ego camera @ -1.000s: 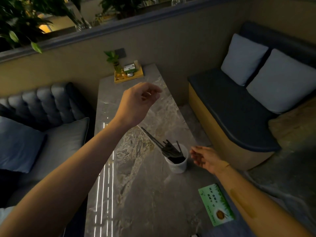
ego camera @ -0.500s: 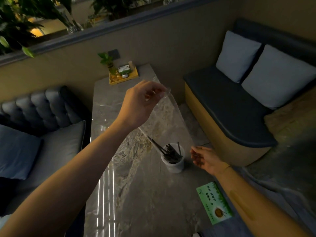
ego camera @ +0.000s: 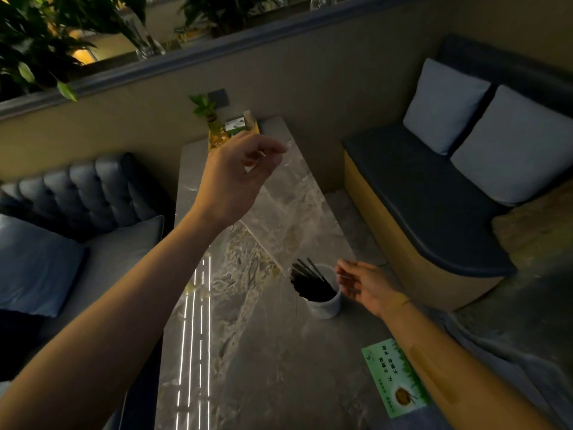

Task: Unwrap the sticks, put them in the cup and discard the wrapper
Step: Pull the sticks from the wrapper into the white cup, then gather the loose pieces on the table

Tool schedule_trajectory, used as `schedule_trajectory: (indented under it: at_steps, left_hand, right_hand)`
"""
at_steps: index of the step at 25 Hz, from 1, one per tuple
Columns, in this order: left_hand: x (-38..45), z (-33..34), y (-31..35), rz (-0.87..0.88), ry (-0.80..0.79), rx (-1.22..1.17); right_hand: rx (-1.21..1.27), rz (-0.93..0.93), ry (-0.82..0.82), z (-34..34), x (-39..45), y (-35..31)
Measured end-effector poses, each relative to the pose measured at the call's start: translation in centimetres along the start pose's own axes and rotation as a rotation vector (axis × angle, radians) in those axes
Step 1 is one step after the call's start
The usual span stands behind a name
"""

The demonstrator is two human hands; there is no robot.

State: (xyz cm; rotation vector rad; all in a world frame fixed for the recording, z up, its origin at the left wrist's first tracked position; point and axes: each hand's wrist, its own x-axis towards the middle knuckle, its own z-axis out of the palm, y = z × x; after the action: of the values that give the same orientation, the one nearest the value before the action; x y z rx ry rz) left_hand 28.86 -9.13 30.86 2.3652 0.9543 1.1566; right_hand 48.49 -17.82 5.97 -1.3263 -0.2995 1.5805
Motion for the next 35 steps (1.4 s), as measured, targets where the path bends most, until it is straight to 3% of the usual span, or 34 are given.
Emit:
schedule_trajectory:
  at_steps: [5,9,17,24,27,30,35]
  left_hand:
    - [-0.8,-2.8,-1.8,-0.051,0.094,0.014]
    - [-3.0,-6.5,-4.8,-0.19,0.207,-0.021]
    - [-16.8,-13.3,-16.6,-0.735,0.541,-0.225]
    - [-32.6,-12.3,-24.1,-1.225,0.697,-0.402]
    - [-38.5,-10.4,-25.9,-1.426,0.673,-0.412]
    - [-42.4,-8.3,-26.3,-1.574,0.532,-0.393]
    - [-44.7,-5.6,-27.0,-1.588,0.291,-0.292]
  right_hand:
    - [-0.006,-0.016,-0.047,1.8,-0.5,-1.0]
    - [-0.081,-0.055,-0.06,4.3,-0.5,-2.1]
    - [-0.348,-0.157,-0.11,13.5,1.4,-2.6]
    - [-0.631,-0.107,-0.184,20.8,3.2,2.5]
    - [-0.77,-0.048,-0.198,21.3,4.6,6.7]
    - [-0.939,-0.019,-0.09,19.7,6.0,11.3]
    - [-1.114,-0.01,0.059,15.8,6.7,15.3]
